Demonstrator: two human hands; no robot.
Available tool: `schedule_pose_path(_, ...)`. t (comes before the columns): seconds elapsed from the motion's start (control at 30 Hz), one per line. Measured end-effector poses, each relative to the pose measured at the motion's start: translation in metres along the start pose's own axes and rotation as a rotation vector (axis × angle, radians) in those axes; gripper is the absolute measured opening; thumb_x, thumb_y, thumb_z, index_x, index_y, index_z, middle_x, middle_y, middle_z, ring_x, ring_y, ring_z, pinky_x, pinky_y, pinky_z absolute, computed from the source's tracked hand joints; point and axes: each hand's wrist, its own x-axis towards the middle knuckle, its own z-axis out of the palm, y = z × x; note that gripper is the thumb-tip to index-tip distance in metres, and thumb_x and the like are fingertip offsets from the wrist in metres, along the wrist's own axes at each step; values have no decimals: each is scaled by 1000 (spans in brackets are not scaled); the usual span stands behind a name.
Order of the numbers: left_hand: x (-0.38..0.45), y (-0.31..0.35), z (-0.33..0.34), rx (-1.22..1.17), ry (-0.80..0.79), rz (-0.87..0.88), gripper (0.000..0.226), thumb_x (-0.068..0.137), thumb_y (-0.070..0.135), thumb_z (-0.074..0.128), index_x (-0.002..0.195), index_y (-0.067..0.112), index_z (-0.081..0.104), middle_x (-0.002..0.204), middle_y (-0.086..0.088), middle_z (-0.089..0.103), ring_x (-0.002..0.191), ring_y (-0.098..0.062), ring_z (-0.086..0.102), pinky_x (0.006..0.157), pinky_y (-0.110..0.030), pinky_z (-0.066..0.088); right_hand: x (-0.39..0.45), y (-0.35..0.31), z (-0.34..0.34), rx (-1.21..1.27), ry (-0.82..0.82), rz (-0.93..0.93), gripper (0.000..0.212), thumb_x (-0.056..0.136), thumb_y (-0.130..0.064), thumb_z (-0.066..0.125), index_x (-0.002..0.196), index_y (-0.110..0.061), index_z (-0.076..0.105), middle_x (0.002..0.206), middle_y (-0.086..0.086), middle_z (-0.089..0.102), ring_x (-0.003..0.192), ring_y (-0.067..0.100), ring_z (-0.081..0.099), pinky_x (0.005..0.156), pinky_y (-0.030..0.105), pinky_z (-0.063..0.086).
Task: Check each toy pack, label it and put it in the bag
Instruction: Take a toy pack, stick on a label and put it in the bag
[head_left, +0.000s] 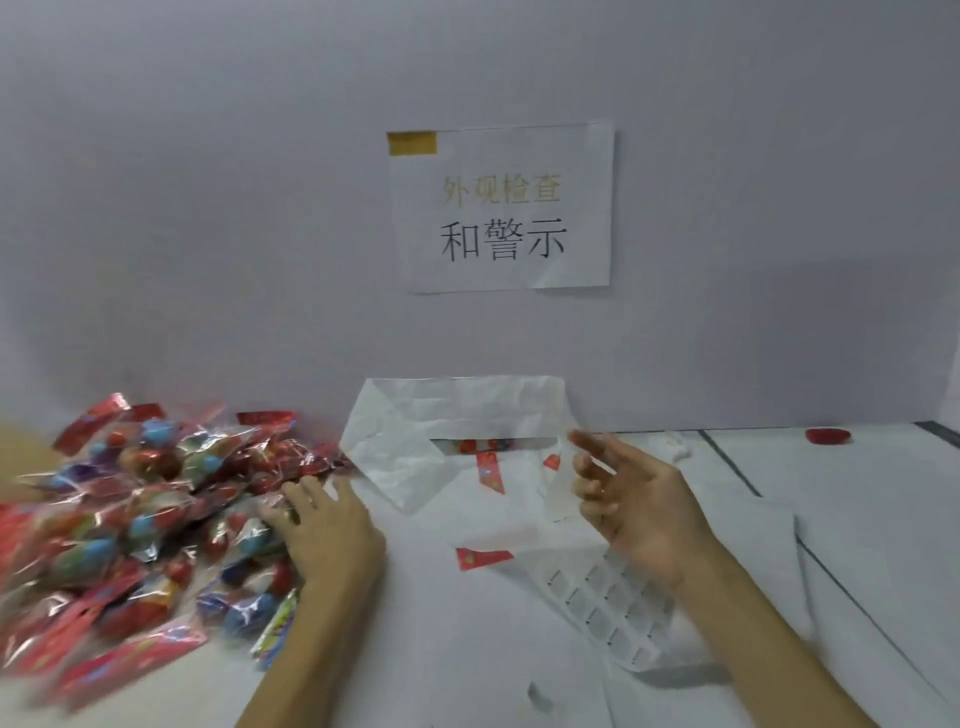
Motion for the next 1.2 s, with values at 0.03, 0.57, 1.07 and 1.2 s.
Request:
schedule_pose_path(0.03, 3, -3, 3, 16, 24, 21, 57, 102, 24, 43, 157, 17, 27, 160, -19, 27, 150, -40, 21, 121, -59, 17, 3, 6, 0, -46, -1, 34, 35, 90, -30, 70, 116, -7, 77, 89, 6, 62, 64, 14, 53, 46, 21, 43)
schedule_pose_path(0.57, -19, 22, -33, -1385, 479, 460, 32, 95, 21, 73, 125, 12, 65, 123, -4, 62, 110, -11, 62, 93, -27, 56, 12, 38, 0, -497, -44, 26, 55, 87, -43, 79, 131, -12, 68, 121, 13, 73, 106, 27, 73, 78, 32, 59)
schedule_pose_path(1.07, -56, 55, -18, -1787, -374, 403, 26, 99, 37, 65, 107, 15, 78, 107, -10, 78, 102, -28, 75, 82, -31, 61, 4, 43, 21, -695, 146, -293, 28, 89, -35, 72, 114, -22, 78, 104, 5, 80, 96, 24, 78, 76, 30, 64)
schedule_pose_path(1.2, -50, 50, -24, -1875, -508, 353, 26, 93, 32, 74, 103, 9, 80, 108, -15, 77, 102, -26, 75, 82, -29, 60, 3, 44, 21, -668, 200, -294, 32, 92, -35, 69, 112, -13, 80, 105, 6, 81, 99, 25, 78, 84, 34, 64)
